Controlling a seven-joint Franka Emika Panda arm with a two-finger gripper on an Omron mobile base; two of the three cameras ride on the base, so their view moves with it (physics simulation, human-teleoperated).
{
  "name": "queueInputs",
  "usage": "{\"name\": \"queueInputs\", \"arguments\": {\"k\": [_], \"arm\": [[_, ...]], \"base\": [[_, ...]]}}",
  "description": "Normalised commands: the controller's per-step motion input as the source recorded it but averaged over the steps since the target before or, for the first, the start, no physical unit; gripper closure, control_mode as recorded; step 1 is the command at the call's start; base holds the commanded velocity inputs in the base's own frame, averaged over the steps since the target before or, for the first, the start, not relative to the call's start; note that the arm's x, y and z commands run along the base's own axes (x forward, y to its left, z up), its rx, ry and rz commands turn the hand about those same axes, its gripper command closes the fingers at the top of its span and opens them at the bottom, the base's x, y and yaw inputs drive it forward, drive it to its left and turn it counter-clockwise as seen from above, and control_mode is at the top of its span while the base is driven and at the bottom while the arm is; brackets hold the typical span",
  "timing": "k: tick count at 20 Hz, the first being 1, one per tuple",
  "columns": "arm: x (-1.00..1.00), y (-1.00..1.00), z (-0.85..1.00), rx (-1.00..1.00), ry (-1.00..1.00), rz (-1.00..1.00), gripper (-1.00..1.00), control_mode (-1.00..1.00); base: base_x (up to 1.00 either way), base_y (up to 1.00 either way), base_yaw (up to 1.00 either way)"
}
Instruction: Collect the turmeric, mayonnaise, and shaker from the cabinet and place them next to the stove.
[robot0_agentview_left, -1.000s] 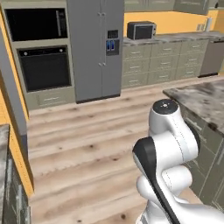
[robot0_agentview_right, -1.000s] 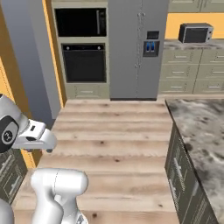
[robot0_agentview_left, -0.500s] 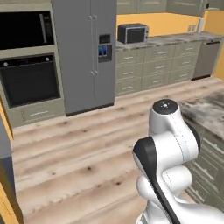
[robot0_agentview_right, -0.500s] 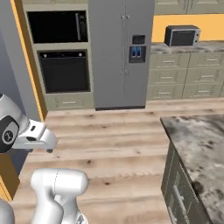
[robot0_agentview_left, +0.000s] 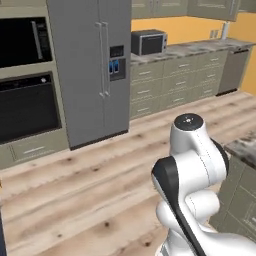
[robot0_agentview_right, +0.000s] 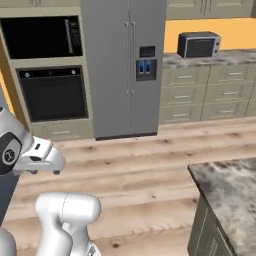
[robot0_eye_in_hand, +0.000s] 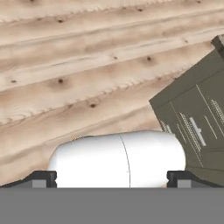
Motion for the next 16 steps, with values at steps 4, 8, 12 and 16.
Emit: {"name": "queueInputs", "arguments": {"k": [4, 8, 12, 16], "arm": [[0.00, 0.00, 0.00, 0.00, 0.00, 0.00, -1.00, 1.00], [0.00, 0.00, 0.00, 0.00, 0.00, 0.00, -1.00, 1.00], [0.00, 0.00, 0.00, 0.00, 0.00, 0.00, -1.00, 1.00], [0.00, 0.00, 0.00, 0.00, 0.00, 0.00, -1.00, 1.00]], "base": [[1.00, -0.07, -0.21], [0.97, -0.15, -0.26], [0.83, -0.22, -0.35], [0.76, -0.08, -0.39]]}}
